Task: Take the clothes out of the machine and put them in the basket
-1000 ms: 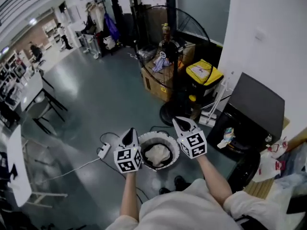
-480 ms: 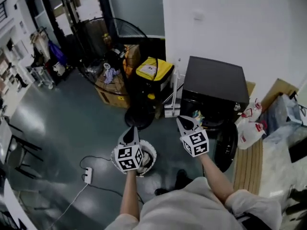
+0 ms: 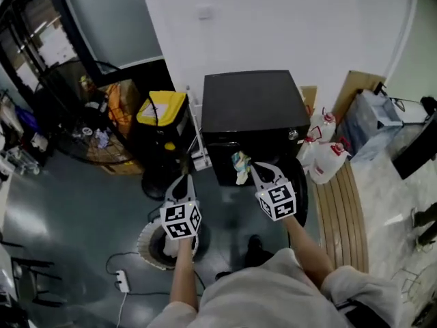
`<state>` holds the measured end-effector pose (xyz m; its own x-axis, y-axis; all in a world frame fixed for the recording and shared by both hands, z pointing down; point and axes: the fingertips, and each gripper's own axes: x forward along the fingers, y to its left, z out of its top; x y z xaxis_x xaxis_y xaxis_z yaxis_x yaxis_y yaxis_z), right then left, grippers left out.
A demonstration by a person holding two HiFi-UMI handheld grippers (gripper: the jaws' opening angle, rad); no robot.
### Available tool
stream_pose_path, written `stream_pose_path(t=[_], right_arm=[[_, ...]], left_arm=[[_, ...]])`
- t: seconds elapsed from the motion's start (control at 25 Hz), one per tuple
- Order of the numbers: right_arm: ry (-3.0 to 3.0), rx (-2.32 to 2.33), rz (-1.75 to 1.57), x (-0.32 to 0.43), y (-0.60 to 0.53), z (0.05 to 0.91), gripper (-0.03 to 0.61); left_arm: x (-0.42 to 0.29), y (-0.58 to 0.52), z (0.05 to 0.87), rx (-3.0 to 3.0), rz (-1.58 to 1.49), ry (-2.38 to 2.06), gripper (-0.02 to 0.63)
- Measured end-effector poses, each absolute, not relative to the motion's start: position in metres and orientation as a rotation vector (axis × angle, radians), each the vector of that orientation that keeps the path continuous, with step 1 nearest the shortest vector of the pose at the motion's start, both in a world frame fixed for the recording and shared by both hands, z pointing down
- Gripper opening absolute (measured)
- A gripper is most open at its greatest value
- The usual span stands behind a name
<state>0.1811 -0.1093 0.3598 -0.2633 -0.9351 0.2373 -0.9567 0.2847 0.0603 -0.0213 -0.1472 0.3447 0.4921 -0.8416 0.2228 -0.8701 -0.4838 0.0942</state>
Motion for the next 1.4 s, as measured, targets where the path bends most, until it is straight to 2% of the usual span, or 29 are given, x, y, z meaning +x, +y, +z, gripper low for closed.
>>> stream_pose_path(t=[0.24, 0.52, 1.0, 1.4], right_arm=[[-2.236, 1.809, 0.23, 0.277, -0.129, 0.389, 0.023], [-2.212, 1.773, 0.319, 0.322, -0.156, 0.433, 0.023], [-2.18, 1.711, 0.39, 0.319, -0.215, 0.512, 0.023], [-2.11, 1.7, 0.439, 0.296, -0.251, 0.612, 0.023]], left_arm=[[0.076, -0.189, 0.364, 2.577, 0.265, -1.374, 0.017], [0.129, -0.224, 0.402, 2.541, 0.341, -1.349, 0.017], [0.133, -0.272, 0.486, 2.471, 0.463, -1.318, 0.017], [0.118, -0.306, 0.597, 2.424, 0.486, -1.244, 0.017]])
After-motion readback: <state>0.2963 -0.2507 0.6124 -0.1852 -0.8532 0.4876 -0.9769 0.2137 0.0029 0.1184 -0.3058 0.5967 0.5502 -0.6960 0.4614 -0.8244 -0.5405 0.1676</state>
